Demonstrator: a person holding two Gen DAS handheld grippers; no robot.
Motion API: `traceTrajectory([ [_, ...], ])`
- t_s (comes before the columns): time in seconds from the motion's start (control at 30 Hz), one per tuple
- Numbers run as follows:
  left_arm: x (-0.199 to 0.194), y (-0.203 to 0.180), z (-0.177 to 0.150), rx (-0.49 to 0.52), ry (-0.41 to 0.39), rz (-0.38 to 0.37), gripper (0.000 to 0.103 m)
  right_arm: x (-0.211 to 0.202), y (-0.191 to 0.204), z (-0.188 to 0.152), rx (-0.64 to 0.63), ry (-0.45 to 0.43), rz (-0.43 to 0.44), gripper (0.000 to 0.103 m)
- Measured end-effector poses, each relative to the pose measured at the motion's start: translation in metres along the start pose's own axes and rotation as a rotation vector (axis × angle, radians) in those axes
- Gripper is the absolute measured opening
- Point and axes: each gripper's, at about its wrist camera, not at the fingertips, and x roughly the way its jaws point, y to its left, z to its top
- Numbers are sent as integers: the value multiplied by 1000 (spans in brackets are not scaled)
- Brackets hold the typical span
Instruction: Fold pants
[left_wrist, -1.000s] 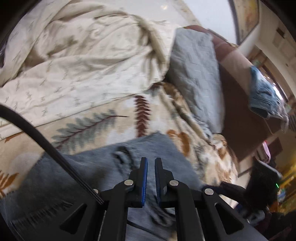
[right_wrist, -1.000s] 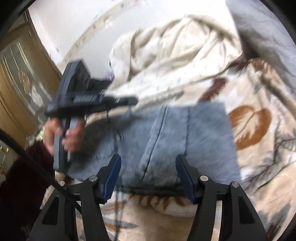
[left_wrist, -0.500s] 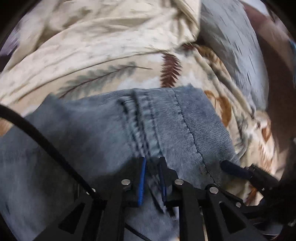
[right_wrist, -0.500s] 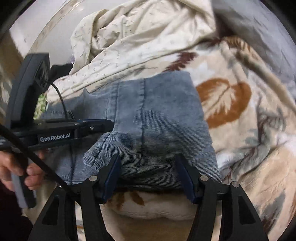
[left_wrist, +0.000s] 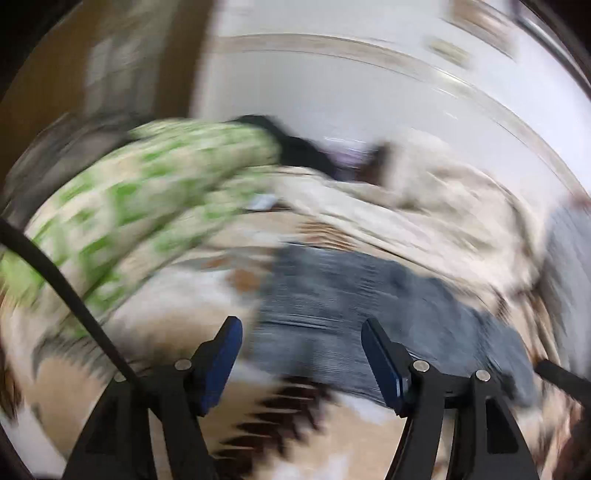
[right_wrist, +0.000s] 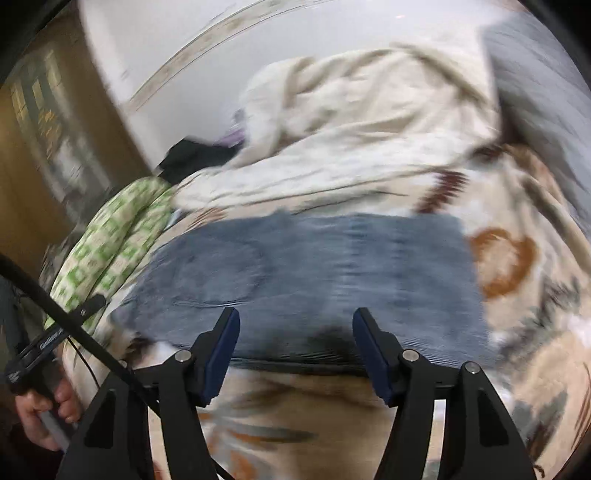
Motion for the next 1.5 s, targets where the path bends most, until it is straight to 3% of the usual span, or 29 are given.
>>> traceTrajectory([
  [0.17, 30, 33, -13, -181, 120, 37, 71, 37, 89, 42, -143, 113, 116, 67],
  [0.23, 40, 30, -20, -192, 163, 27, 73, 57, 119, 60, -187, 166, 149, 68],
  [0.33, 49, 24, -22, -170, 150, 26, 75, 96, 163, 88, -230, 262, 200, 68],
  [0.53, 69, 7, -22, -133, 125, 21, 77, 190, 234, 112, -342, 451, 85, 71],
  [0.7, 83, 12, -17, -184, 138, -35, 77, 237, 257, 113, -438, 525, 25, 71],
  [0.8, 81, 7, -17, -154, 115, -45, 74, 257, 267, 113, -487, 563, 28, 71],
  [0.93, 81, 0, -16, -106, 103, -75, 55, 285, 278, 107, -547, 607, 12, 71],
  [1.1, 86, 2, -16, -112, 104, -98, 48, 321, 271, 91, -582, 665, -55, 71],
  [1.17, 88, 1, -16, -105, 99, -109, 38, 329, 265, 81, -590, 692, -66, 69],
  [1.2, 90, 0, -16, -94, 102, -122, 35, 329, 266, 78, -613, 686, -65, 67],
  [1.3, 97, 4, -15, -110, 118, -164, 23, 326, 265, 75, -663, 661, -87, 47],
  [1.37, 98, 5, -14, -119, 120, -181, 19, 321, 258, 82, -631, 650, -95, 24],
  [1.43, 96, 4, -12, -110, 116, -195, 16, 314, 254, 86, -613, 635, -66, 14],
  [1.5, 96, 2, -10, -102, 110, -200, 15, 306, 253, 88, -619, 614, -61, 12],
])
